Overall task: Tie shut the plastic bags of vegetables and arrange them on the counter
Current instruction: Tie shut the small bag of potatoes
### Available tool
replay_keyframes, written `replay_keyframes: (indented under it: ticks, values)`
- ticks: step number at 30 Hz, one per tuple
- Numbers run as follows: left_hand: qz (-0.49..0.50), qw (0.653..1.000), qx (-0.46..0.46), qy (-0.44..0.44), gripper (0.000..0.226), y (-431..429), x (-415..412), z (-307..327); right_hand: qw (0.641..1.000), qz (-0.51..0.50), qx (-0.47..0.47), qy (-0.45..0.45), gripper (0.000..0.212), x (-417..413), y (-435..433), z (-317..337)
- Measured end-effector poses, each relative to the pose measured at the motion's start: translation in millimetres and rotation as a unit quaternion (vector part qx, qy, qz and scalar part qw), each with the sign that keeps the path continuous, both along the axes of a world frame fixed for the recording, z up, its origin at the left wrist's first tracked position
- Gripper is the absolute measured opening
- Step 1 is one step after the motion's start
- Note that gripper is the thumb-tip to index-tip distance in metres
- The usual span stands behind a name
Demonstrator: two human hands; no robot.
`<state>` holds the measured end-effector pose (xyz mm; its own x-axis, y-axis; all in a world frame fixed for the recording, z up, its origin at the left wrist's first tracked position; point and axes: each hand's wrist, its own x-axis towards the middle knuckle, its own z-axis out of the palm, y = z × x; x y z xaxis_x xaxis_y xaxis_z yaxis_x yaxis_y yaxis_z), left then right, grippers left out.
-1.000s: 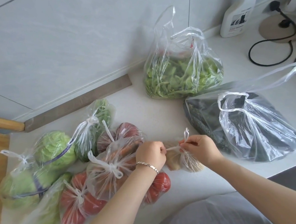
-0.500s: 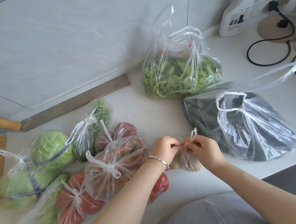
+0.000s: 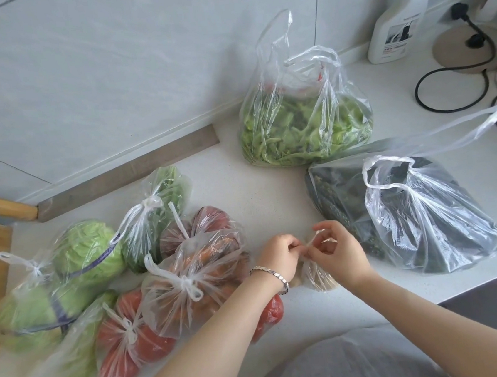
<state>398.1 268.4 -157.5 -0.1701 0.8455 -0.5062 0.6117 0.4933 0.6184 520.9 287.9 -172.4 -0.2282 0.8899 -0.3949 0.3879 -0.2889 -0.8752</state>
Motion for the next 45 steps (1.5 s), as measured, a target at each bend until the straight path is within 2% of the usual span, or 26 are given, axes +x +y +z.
replay_keyframes:
  ticks: [2,5,9,12,14,16,18,21,24,29,31,33,35,37,40,41,43,45]
  values:
    - [0.001,1.0,-0.011,0.009,0.021,-1,0,1,0.995,0.069,0.065,-0.018,0.033,4,-3,-1]
    - [-0.002,0.999,-0.028,0.023,0.022,-6,3,2,0.964,0.172,0.181,-0.094,0.029,6,-4,-2]
    - [0.037,0.998,-0.05,0.014,0.019,-9,6,1,0.937,0.226,0.208,-0.165,0.022,-2,-3,-2]
    - [0.038,0.998,-0.056,0.018,0.029,-13,6,1,0.929,0.233,0.221,-0.186,0.016,-2,-3,-6]
    - [0.03,0.998,-0.044,0.013,0.021,-15,5,1,0.93,0.243,0.215,-0.175,0.008,0,-1,-5]
    - [0.033,0.999,-0.029,0.002,0.018,-17,5,2,0.929,0.255,0.22,-0.155,0.009,2,1,-5]
    - [0.031,1.0,-0.005,0.001,0.019,-20,4,1,0.943,0.223,0.207,-0.138,0.012,5,4,-7]
    - [0.0,0.998,0.037,0.044,0.021,-24,4,-2,0.972,0.153,0.147,-0.102,0.012,4,0,-7]
    - [0.005,0.997,0.065,0.044,0.019,-26,4,-6,0.987,0.124,0.051,-0.086,0.017,4,0,-4]
    - [0.006,0.998,0.066,0.009,0.02,-23,0,-9,0.96,0.272,0.003,-0.066,0.022,6,19,19]
    - [0.042,0.998,0.04,-0.027,0.021,-19,-3,-9,0.953,0.297,0.032,-0.048,0.02,4,21,23]
    - [0.081,0.993,0.008,-0.082,0.021,-16,-7,-10,0.962,0.264,0.054,-0.048,0.014,3,14,17]
    - [0.099,0.988,-0.013,-0.117,0.02,-15,-8,-11,0.961,0.225,0.14,-0.083,0.016,4,7,5]
    - [0.113,0.985,-0.022,-0.13,0.019,-16,-8,-14,0.936,0.24,0.24,-0.097,0.02,7,2,-9]
    - [0.131,0.98,-0.035,-0.143,0.017,-17,-8,-18,0.894,0.265,0.339,-0.123,0.01,11,0,-18]
    - [0.135,0.979,-0.04,-0.147,0.017,-18,-8,-19,0.883,0.267,0.362,-0.136,0.009,11,0,-20]
    - [0.145,0.976,-0.047,-0.156,0.017,-17,-8,-19,0.86,0.297,0.377,-0.174,0.025,11,2,-21]
    - [0.145,0.978,-0.046,-0.145,0.016,-15,-7,-19,0.829,0.328,0.387,-0.233,0.03,13,4,-21]
